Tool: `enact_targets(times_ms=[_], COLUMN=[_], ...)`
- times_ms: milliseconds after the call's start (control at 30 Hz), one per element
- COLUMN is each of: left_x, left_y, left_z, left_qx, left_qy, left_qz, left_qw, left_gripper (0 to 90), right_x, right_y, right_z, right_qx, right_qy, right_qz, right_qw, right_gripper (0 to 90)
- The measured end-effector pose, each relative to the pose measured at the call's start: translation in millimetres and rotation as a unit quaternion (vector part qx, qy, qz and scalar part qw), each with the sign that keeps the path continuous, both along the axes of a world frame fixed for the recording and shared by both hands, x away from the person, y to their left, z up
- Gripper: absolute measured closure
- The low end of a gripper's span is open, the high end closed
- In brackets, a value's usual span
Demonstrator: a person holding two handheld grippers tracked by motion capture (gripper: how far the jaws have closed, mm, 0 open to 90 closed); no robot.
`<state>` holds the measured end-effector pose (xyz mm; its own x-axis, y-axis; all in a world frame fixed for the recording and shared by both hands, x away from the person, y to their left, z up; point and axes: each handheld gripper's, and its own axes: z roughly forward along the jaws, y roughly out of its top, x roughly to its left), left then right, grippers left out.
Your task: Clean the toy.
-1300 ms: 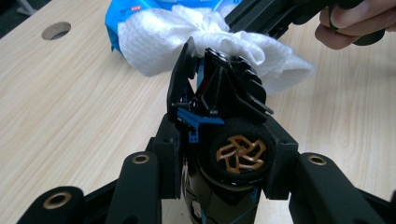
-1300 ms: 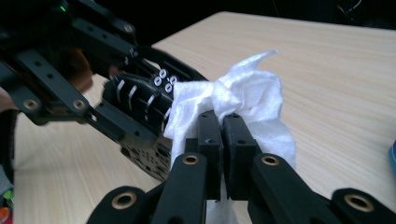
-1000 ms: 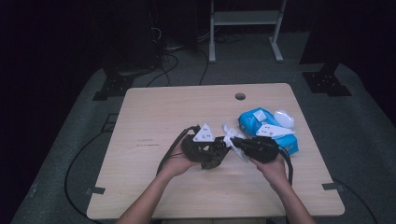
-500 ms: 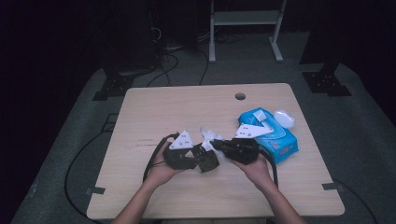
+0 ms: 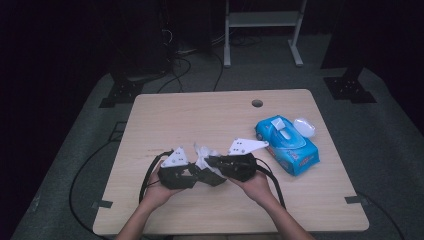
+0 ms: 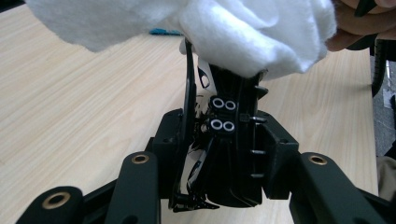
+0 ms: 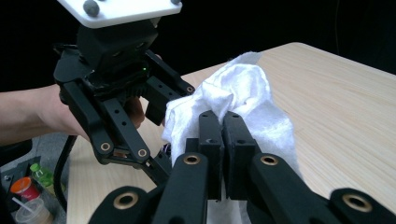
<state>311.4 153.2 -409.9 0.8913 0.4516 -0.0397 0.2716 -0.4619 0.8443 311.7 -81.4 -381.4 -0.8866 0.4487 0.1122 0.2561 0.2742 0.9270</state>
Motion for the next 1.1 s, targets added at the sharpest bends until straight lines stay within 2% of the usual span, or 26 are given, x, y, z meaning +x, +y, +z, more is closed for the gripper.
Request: enact_targets(times_ms=[267, 367, 400, 433, 467, 567, 600, 700, 767, 900, 933, 967, 1000, 1100], left_x=[-1.0, -1.1, -1.2, -1.2, -0.7, 1.3, 4.4, 7.0, 11.4, 13.3, 13.5, 13.5, 14.2, 14.4], left_y=[10.5, 11.0, 9.9, 9.9, 7.8, 6.6, 5.5, 5.3, 5.0, 3.5, 2.2, 2.2, 2.0, 1.0], left_z=[-5.8, -7.8, -11.4, -11.4, -17.9, -24.0, -30.5, -33.8, -37.8, -41.7, -44.1, -44.1, -47.4, -49.8], left_qx=[-0.002, 0.004, 0.014, 0.014, 0.032, 0.038, 0.047, 0.05, 0.059, 0.067, 0.081, 0.081, 0.095, 0.098], left_qy=[0.015, 0.014, 0.013, 0.013, 0.013, 0.021, 0.024, 0.027, 0.033, 0.034, 0.033, 0.033, 0.035, 0.037], left_qz=[0.0, 0.0, 0.001, 0.001, 0.004, 0.005, 0.006, 0.008, 0.008, 0.009, 0.008, 0.008, 0.007, 0.009], left_qw=[0.9999, 0.9999, 0.9998, 0.9998, 0.9994, 0.999, 0.9986, 0.9983, 0.9977, 0.9971, 0.9961, 0.9961, 0.9949, 0.9945], left_gripper=[57.9, 58.1, 58.1, 58.2, 58.3, 58.8, 58.9, 59.0, 59.0, 58.8, 58.7, 58.7, 58.7, 58.6], right_x=[-1.6, -3.0, -3.3, -3.3, -3.8, -3.7, -2.2, 0.7, 6.1, 10.0, 10.4, 10.4, 10.8, 12.4], right_y=[10.8, 17.6, 19.7, 19.7, 24.9, 28.4, 29.8, 29.3, 27.0, 22.5, 21.8, 21.8, 20.2, 19.1], right_z=[-3.7, -5.3, -6.1, -6.1, -9.9, -14.8, -20.3, -25.1, -31.0, -36.2, -37.1, -37.1, -40.9, -44.4], right_qx=[0.004, -0.007, -0.013, -0.013, -0.03, -0.039, -0.046, -0.051, -0.068, -0.074, -0.076, -0.076, -0.084, -0.08], right_qy=[0.002, -0.001, -0.001, -0.001, -0.002, 0.0, 0.003, 0.006, 0.007, 0.013, 0.013, 0.013, 0.014, 0.019], right_qz=[0.01, 0.017, 0.021, 0.021, 0.028, 0.029, 0.026, 0.021, 0.009, -0.001, -0.003, -0.003, -0.009, -0.011], right_qw=[0.9999, 0.9998, 0.9997, 0.9997, 0.9992, 0.9988, 0.9986, 0.9985, 0.9976, 0.9972, 0.997, 0.997, 0.9963, 0.9966], right_gripper=[86.9, 87.0, 87.1, 87.1, 87.1, 87.1, 87.0, 87.0, 87.0, 87.0, 86.9, 86.9, 86.9, 86.9])
